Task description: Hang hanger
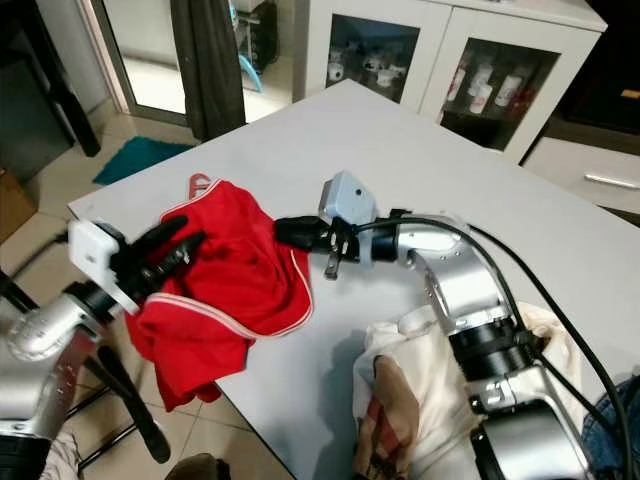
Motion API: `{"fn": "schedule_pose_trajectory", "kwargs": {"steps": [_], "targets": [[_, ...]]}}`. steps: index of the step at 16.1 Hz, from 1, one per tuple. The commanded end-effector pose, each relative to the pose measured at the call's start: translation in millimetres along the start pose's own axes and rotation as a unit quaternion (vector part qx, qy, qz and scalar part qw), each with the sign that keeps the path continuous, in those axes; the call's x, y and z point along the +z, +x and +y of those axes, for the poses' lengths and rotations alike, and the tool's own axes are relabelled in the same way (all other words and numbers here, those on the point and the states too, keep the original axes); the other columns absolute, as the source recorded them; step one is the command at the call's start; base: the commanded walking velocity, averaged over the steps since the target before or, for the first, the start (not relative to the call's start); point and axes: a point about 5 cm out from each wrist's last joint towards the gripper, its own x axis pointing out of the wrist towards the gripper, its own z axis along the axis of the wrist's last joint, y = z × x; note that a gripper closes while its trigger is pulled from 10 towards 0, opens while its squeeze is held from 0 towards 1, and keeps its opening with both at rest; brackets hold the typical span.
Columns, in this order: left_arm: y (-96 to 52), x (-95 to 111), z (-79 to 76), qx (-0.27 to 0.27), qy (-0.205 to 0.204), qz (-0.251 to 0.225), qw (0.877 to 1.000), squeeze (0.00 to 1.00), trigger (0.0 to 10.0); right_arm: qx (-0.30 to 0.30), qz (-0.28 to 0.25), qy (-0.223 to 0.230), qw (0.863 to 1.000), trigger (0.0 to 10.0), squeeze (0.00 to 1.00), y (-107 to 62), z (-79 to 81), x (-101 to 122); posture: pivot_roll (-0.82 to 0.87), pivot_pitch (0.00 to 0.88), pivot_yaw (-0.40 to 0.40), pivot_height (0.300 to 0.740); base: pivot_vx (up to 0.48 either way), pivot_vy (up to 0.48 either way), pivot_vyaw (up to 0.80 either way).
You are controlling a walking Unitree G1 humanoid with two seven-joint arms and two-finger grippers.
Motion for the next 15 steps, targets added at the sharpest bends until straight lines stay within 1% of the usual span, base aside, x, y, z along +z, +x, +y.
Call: {"fn": "schedule_pose_trajectory", "kwargs": {"steps": [1, 2, 3, 4, 5, 6, 7, 8, 10, 11, 12, 13, 14, 15], "targets": [[3.4, 8, -1.5, -0.024, -0.018, -0.006, 1.0, 0.0, 10.0, 0.035, -0.025, 0.016, 0.999, 10.0, 0.45, 2.2, 8.9, 8, 0.13, 0.053, -0.049, 0.74, 0.0, 0.0, 0.0], [2.8, 9, -1.5, -0.033, -0.028, -0.002, 0.999, 0.0, 10.0, 0.062, -0.033, 0.024, 0.997, 10.0, 0.44, 3.4, 16.9, 11, 0.13, 0.052, -0.047, 0.74, 0.0, 0.0, 0.0], [2.9, 14, 0.1, -0.045, -0.037, -0.002, 0.998, 0.0, 10.0, 0.115, -0.025, 0.017, 0.993, 10.0, 0.48, 8.3, 37.5, 10, 0.13, 0.05, -0.045, 0.74, 0.0, 0.0, 0.0], [3.4, 15, 1.5, -0.047, -0.036, -0.001, 0.998, 0.0, 10.0, 0.132, -0.029, 0.021, 0.991, 10.0, 0.6, 10.6, 44.4, 11, 0.13, 0.051, -0.043, 0.74, 0.0, 0.0, 0.0], [3.8, 16, 2.6, -0.047, -0.036, 0.0, 0.998, 0.0, 10.0, 0.143, -0.039, 0.031, 0.988, 10.0, 0.76, 12.0, 48.3, 13, 0.13, 0.051, -0.042, 0.74, 0.0, 0.0, 0.0], [5.0, 17, 3.8, -0.048, -0.037, 0.002, 0.998, 0.0, 10.0, 0.165, -0.056, 0.058, 0.983, 10.0, 1.0, 13.3, 54.8, 16, 0.13, 0.052, -0.04, 0.74, 0.0, 0.0, 0.0], [7.9, 18, 4.3, -0.053, -0.039, 0.006, 0.998, 0.0, 10.0, 0.187, -0.059, 0.081, 0.977, 10.0, 1.0, 15.0, 61.9, 15, 0.13, 0.053, -0.04, 0.74, 0.0, 0.0, 0.0], [8.9, 18, 4.2, -0.056, -0.039, 0.009, 0.998, 0.0, 10.0, 0.19, -0.057, 0.087, 0.976, 10.0, 1.0, 16.0, 63.8, 14, 0.13, 0.054, -0.04, 0.74, 0.0, 0.0, 0.0], [13.8, 19, 4.9, -0.068, -0.039, 0.018, 0.997, 0.0, 10.0, 0.187, -0.036, 0.09, 0.977, 10.0, 1.0, 29.3, 72.5, 3, 0.12, 0.055, -0.039, 0.74, 0.0, 0.0, 0.0], [17.7, 20, 5.6, -0.073, -0.038, 0.019, 0.996, 0.0, 10.0, 0.185, -0.039, 0.098, 0.977, 10.0, 1.0, 40.1, 75.2, 3, 0.12, 0.055, -0.04, 0.74, 0.0, 0.0, 0.0], [20.2, 21, 6.4, -0.074, -0.037, 0.019, 0.996, 0.0, 10.0, 0.179, -0.04, 0.1, 0.978, 10.0, 0.89, 48.9, 75.2, 3, 0.12, 0.055, -0.039, 0.74, 0.0, 0.0, 0.0], [23.5, 21, 7.0, -0.074, -0.037, 0.018, 0.996, 0.0, 10.0, 0.167, -0.039, 0.097, 0.98, 10.0, 0.25, 61.0, 74.1, 4, 0.12, 0.055, -0.038, 0.74, 0.0, 0.0, 0.0], [26.9, 23, 6.8, -0.073, -0.035, 0.016, 0.997, 0.0, 10.0, 0.154, -0.037, 0.106, 0.982, 10.0, 0.0, 72.5, 72.6, 5, 0.13, 0.055, -0.044, 0.74, 0.0, 0.0, 0.0], [27.5, 23, 6.7, -0.073, -0.035, 0.015, 0.997, 0.0, 10.0, 0.15, -0.036, 0.106, 0.982, 10.0, 0.0, 74.7, 72.1, 4, 0.13, 0.055, -0.044, 0.74, 0.0, 0.0, 0.0]]}}
